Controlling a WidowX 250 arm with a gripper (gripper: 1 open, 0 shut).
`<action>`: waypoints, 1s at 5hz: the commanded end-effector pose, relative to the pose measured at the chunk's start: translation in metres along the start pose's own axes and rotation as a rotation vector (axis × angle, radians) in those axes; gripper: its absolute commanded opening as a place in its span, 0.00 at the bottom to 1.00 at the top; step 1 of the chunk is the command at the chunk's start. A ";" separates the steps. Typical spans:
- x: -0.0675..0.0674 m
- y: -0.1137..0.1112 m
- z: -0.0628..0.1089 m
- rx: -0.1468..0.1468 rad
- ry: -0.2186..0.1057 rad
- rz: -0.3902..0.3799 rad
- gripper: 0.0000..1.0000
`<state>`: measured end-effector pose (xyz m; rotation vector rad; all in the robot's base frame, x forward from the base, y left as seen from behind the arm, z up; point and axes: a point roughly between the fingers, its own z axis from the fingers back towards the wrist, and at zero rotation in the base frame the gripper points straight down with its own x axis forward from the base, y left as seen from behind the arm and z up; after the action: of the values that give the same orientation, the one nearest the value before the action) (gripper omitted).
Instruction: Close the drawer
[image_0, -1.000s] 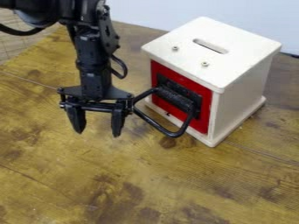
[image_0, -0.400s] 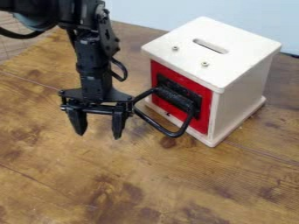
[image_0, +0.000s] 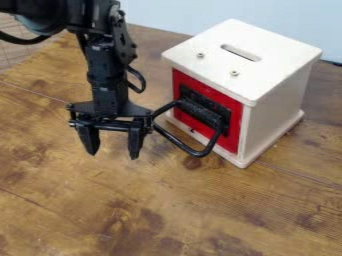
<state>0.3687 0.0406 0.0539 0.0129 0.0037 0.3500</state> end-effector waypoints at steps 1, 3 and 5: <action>0.004 -0.004 0.044 -0.029 -0.110 -0.006 1.00; 0.002 -0.005 0.056 -0.044 -0.119 0.004 1.00; 0.000 -0.006 0.066 -0.061 -0.129 0.013 1.00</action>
<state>0.3642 0.0369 0.0726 -0.0114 0.0009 0.3698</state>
